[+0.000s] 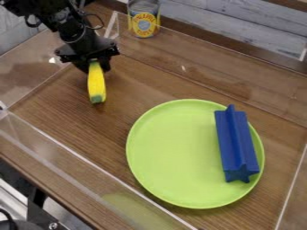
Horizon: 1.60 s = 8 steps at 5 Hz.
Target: Remove the banana from inside the green plate and put it on the table
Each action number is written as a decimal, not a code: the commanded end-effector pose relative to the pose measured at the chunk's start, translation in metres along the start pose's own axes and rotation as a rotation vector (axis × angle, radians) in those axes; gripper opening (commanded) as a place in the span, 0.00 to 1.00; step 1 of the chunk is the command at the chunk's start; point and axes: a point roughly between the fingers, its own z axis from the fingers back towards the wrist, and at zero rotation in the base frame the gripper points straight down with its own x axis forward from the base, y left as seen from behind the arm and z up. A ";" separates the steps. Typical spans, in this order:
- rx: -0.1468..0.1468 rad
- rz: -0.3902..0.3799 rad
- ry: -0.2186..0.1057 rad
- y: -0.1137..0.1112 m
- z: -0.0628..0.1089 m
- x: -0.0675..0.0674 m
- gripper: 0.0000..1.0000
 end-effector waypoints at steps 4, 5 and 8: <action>0.025 -0.092 -0.015 -0.008 0.017 -0.001 0.00; 0.034 -0.113 -0.001 -0.009 0.019 -0.004 1.00; 0.042 -0.156 0.048 -0.022 0.041 -0.002 1.00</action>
